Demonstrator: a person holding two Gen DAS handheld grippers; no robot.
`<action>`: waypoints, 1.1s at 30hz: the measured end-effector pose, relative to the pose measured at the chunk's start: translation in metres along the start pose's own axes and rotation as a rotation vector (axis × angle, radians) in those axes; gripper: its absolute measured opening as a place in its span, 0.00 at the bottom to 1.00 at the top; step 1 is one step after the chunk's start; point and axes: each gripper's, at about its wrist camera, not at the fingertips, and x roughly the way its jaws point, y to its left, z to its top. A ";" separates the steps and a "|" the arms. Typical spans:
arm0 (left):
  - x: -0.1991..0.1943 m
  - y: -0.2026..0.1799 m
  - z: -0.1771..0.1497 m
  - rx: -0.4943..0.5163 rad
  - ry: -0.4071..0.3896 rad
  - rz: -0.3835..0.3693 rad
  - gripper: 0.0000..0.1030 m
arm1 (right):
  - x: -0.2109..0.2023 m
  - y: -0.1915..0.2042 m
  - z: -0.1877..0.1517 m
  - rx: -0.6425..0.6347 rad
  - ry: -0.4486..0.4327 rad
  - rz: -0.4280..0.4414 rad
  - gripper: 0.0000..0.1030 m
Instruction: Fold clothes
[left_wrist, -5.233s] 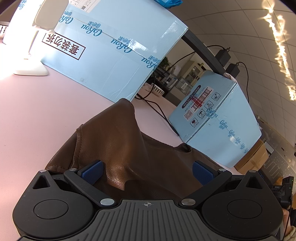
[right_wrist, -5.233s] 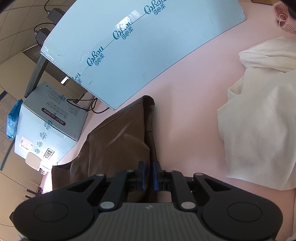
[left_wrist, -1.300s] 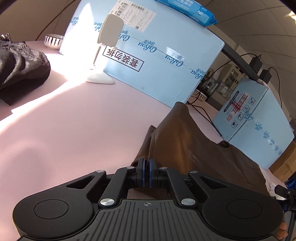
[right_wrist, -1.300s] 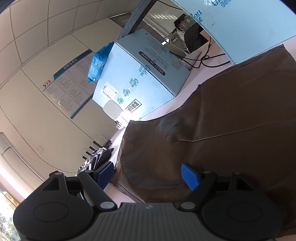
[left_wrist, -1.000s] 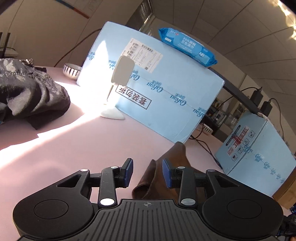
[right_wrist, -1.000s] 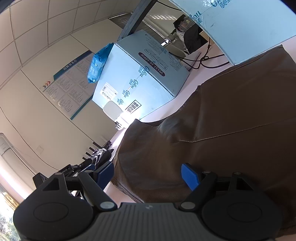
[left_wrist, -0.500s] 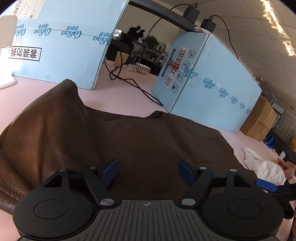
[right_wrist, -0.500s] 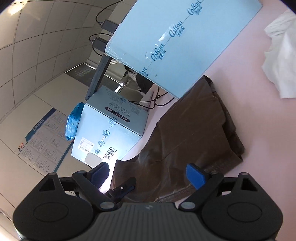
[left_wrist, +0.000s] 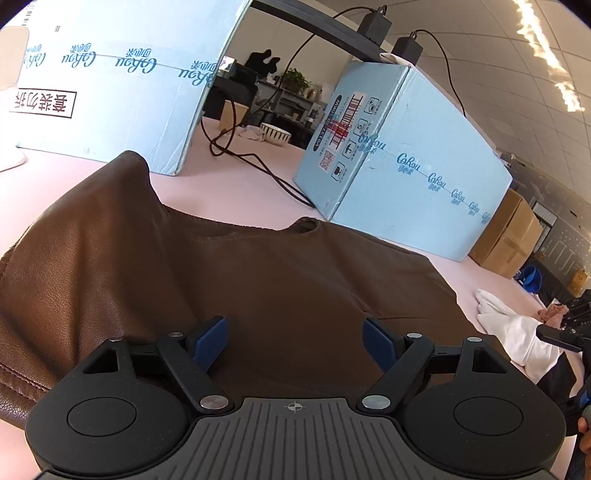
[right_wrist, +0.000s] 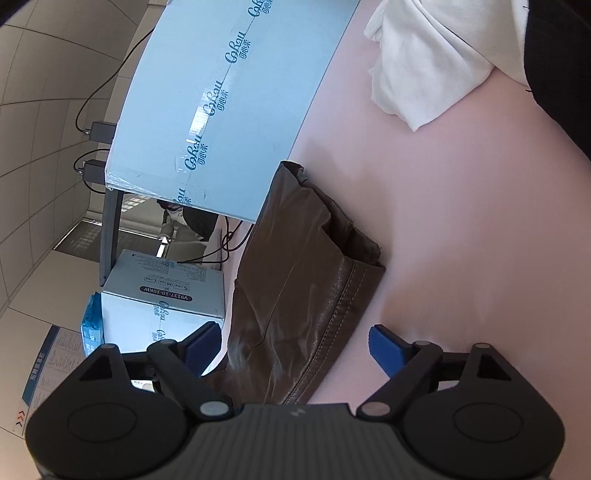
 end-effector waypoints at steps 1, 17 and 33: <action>0.000 0.000 0.000 0.000 -0.001 -0.001 0.80 | 0.001 0.001 -0.002 0.014 -0.036 -0.019 0.86; 0.001 -0.001 0.000 0.000 -0.001 -0.019 0.83 | 0.038 0.026 -0.021 -0.119 -0.375 -0.164 1.00; 0.000 -0.001 -0.001 -0.001 -0.002 -0.035 0.89 | 0.038 0.009 -0.004 -0.041 -0.294 -0.169 0.28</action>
